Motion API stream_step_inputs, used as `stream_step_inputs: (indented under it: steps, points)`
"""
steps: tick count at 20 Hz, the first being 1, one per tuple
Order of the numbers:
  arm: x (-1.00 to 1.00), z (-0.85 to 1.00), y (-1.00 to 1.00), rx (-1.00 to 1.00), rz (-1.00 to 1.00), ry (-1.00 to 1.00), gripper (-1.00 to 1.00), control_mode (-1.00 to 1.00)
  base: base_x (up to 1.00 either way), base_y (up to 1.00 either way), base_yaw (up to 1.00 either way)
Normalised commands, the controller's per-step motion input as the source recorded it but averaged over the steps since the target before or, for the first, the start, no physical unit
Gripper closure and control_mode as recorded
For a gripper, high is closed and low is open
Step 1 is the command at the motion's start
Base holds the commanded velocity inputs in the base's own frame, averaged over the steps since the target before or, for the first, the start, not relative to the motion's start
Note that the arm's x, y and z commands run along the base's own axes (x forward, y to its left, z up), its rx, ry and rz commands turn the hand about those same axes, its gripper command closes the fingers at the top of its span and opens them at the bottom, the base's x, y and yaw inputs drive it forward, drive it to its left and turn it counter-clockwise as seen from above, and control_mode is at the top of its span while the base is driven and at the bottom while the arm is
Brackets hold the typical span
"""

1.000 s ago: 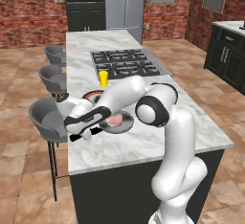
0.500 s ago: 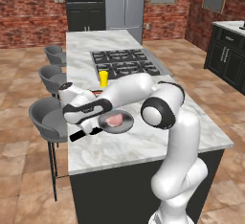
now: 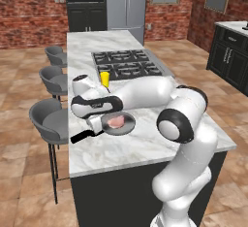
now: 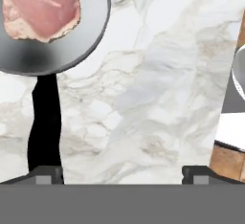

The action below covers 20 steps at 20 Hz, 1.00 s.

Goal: Pick up the pan with the steak in it and place it on the dining table. Then place the steak on the plate.

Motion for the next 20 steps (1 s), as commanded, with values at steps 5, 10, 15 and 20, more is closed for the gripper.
stream_step_inputs:
  steps: [5, 10, 15, 20]
  points:
    - [-0.54, 0.27, -0.59, 0.12, -0.10, 0.00, -1.00, -1.00, 0.00, 0.00, 0.00]
    - [-0.42, 0.19, -0.61, 0.12, -0.09, 0.00, -1.00, -1.00, 0.00, 0.00, 0.00]
    - [0.08, 0.05, -0.46, 0.08, -0.09, 0.01, -1.00, -1.00, 0.00, 0.00, 0.00]
    - [0.44, 0.03, -0.40, 0.12, 0.00, 0.06, -1.00, -1.00, 0.00, 0.00, 0.00]
